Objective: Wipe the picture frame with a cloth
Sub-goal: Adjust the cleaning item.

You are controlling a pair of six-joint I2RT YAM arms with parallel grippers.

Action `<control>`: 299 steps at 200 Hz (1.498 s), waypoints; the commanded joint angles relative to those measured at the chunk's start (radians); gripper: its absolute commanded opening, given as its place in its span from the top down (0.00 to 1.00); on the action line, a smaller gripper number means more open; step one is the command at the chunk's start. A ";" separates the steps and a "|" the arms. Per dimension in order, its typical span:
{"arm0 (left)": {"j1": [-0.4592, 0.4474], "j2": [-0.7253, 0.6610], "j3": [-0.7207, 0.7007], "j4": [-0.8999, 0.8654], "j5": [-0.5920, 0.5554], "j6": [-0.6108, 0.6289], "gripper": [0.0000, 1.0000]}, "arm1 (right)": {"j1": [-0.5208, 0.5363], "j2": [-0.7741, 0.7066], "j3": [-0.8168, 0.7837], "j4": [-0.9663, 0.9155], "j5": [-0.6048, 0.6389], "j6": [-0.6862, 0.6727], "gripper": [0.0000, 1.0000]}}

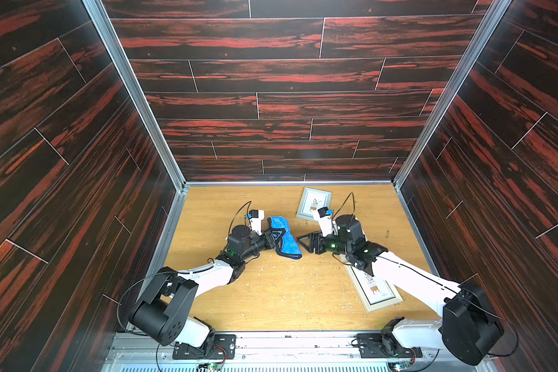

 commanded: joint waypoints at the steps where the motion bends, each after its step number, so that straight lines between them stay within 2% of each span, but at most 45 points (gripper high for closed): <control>1: -0.022 0.007 0.034 0.112 0.020 -0.035 1.00 | 0.024 -0.014 -0.017 0.132 -0.091 0.016 0.34; 49: -0.064 0.006 0.047 0.126 0.043 -0.035 1.00 | 0.043 0.036 0.020 0.105 -0.043 -0.015 0.36; 125: -0.091 0.032 0.057 0.192 0.094 -0.065 1.00 | 0.071 0.073 0.076 0.090 -0.012 -0.030 0.53; 138: -0.090 0.039 0.057 0.213 0.100 -0.078 1.00 | 0.080 0.076 0.087 0.070 0.027 -0.039 0.52; 187: -0.090 0.041 0.045 0.246 0.107 -0.093 1.00 | 0.093 0.062 0.118 -0.032 0.259 -0.049 0.38; 219: -0.092 0.049 0.049 0.255 0.125 -0.105 1.00 | 0.095 0.076 0.127 -0.032 0.254 -0.049 0.42; 244: -0.092 0.065 0.055 0.285 0.143 -0.128 1.00 | 0.109 0.080 0.134 -0.013 0.248 -0.048 0.53; 255: -0.093 0.072 0.055 0.294 0.148 -0.135 1.00 | 0.115 0.079 0.137 -0.011 0.259 -0.049 0.64; 268: -0.092 0.076 0.052 0.297 0.145 -0.136 0.98 | 0.118 0.076 0.143 -0.013 0.267 -0.051 0.82; 288: -0.088 0.077 0.045 0.281 0.137 -0.129 0.88 | 0.122 0.075 0.154 -0.040 0.304 -0.048 0.99; 299: -0.078 0.072 0.043 0.239 0.124 -0.113 0.79 | 0.122 0.072 0.158 -0.059 0.331 -0.042 1.00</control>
